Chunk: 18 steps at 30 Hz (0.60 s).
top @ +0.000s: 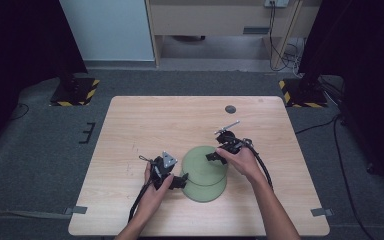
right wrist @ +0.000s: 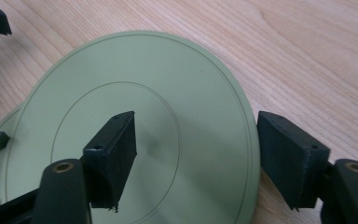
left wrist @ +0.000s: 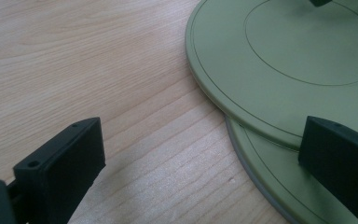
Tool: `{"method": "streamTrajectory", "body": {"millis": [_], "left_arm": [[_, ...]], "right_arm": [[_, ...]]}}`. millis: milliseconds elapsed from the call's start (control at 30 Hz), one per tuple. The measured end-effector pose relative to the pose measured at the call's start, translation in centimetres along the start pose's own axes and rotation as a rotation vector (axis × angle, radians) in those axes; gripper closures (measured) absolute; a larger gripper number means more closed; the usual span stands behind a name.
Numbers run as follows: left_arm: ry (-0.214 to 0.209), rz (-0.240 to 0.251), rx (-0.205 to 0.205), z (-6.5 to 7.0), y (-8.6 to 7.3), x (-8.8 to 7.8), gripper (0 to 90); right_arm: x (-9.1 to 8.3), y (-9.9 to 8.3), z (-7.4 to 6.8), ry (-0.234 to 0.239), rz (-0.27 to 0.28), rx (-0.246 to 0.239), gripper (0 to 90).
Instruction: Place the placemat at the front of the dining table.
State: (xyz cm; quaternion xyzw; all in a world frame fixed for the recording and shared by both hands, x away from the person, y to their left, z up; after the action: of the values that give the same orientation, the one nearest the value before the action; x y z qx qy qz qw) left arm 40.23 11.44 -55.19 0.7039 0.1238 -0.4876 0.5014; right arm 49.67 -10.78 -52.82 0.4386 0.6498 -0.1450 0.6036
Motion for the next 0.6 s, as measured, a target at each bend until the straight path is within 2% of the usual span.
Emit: {"method": "streamTrajectory", "body": {"millis": [233, 500, 600], "left_arm": [[0.001, 0.002, -0.008, 0.0, 0.0, 0.0, 0.0], [-0.013, 0.0, -0.019, -0.1, -0.1, 0.1, 0.0], [-0.015, 0.0, -0.02, -0.1, -0.1, 0.1, 0.0]], "right_arm": [[-1.3, 0.0, 0.2, 0.018, 0.044, 0.011, 39.9], [-1.8, -0.1, 0.2, -0.006, 0.064, -0.002, 50.5], [-2.5, -0.1, 0.4, 0.032, 0.088, 0.013, 55.3]]}}
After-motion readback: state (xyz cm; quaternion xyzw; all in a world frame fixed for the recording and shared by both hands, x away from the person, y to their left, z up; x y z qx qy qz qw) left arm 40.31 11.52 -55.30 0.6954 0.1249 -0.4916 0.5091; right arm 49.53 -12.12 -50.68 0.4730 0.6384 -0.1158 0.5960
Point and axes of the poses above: each handheld gripper's, and its own axes: x roughly forward along the jaws, y roughly out of its top, z roughly to its right, the point moved 3 cm from there along x, roughly forward along the jaws, and after that the axes turned 12 degrees about -z, right-handed, at the moved point
